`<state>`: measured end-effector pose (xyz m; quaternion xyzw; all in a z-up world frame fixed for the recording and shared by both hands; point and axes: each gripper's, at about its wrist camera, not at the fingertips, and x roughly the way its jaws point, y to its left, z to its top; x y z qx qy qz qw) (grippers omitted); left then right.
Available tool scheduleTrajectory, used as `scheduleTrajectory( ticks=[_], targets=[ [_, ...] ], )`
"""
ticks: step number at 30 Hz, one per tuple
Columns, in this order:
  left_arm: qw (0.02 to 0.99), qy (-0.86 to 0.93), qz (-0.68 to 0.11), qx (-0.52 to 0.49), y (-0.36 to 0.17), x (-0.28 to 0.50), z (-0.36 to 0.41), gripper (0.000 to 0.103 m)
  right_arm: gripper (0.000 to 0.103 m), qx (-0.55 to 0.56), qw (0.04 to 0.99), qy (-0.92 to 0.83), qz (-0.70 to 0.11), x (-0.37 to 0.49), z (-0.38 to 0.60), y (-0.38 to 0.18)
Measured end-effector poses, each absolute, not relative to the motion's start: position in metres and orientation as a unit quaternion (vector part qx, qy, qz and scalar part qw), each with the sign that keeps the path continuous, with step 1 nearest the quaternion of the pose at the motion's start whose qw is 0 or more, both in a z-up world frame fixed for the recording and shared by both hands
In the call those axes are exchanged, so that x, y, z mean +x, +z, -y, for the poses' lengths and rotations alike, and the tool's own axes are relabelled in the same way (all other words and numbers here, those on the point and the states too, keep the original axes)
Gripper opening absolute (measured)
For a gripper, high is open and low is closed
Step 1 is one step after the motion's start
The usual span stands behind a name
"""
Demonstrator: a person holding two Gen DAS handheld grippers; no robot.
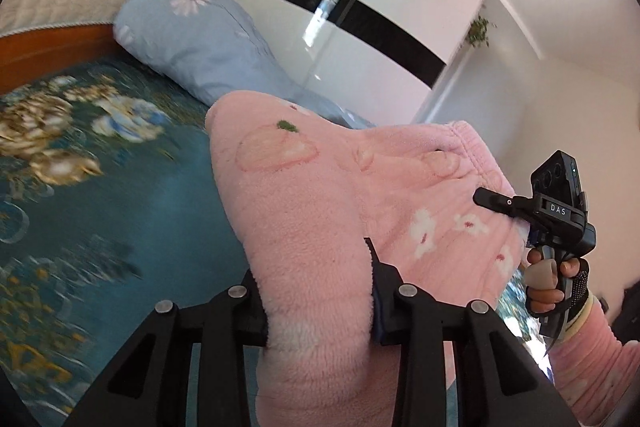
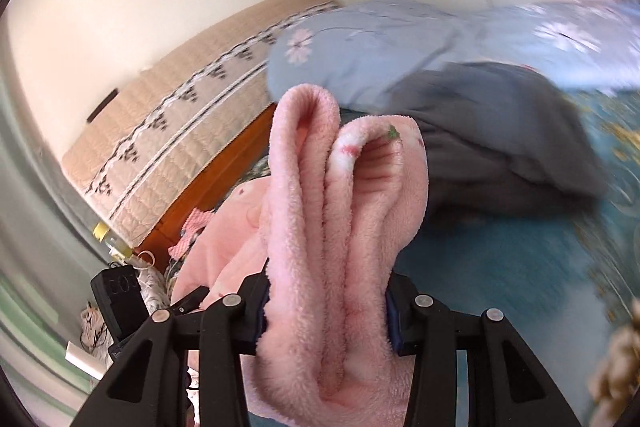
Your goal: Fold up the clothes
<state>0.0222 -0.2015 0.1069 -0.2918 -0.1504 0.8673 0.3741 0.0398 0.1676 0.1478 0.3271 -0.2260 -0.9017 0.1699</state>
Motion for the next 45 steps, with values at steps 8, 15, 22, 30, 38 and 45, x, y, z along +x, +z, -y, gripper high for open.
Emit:
scheduleTrajectory(
  ticks=[8,15,22,30,38,45],
  targets=[
    [0.273,0.904,0.21,-0.253,0.107,-0.03,0.333,0.037,0.046,0.345,0.251,-0.884,0.189,-0.072,-0.043,0.159],
    [0.174,0.93,0.22,-0.236,0.093,-0.055,0.417,0.037,0.046,0.372,0.303,-0.863,0.158,-0.15,0.068,0.139],
    [0.113,0.943,0.218,-0.223,0.07,-0.074,0.459,0.037,0.046,0.386,0.326,-0.854,0.122,-0.206,0.134,0.117],
    [0.063,0.955,0.203,-0.208,0.06,-0.101,0.468,0.037,0.046,0.381,0.337,-0.85,0.137,-0.256,0.168,0.095],
    [0.067,0.93,0.252,-0.257,0.027,-0.129,0.483,0.038,0.046,0.431,0.322,-0.827,0.163,-0.287,0.173,0.036],
    [0.058,0.928,0.246,-0.274,0.021,-0.135,0.478,0.04,0.046,0.462,0.311,-0.807,0.198,-0.299,0.154,0.004]
  ],
)
